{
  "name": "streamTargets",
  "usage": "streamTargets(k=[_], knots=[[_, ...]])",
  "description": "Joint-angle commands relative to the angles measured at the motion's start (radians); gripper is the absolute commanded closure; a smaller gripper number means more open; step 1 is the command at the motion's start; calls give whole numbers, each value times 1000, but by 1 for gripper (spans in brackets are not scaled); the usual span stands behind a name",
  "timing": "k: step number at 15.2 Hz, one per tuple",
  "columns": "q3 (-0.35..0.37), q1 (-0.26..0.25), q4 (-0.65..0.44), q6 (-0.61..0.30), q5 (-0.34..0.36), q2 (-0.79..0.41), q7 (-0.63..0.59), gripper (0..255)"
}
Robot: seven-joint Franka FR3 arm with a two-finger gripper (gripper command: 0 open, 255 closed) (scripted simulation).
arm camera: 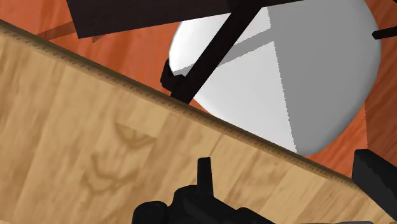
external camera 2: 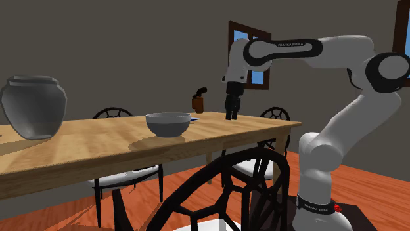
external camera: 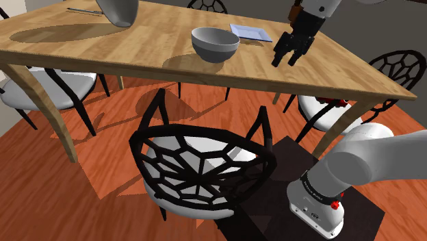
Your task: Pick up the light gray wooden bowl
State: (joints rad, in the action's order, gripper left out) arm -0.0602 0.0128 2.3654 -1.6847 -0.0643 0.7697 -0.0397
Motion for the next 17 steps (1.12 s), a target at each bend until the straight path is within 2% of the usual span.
streamTargets(k=[1, 9, 17], knots=[[0, 0, 0, 0, 0, 0, 0, 0], [19, -16, -311, -10, -29, -350, -55, 0], [24, -24, -719, 73, -50, -704, -107, 0]])
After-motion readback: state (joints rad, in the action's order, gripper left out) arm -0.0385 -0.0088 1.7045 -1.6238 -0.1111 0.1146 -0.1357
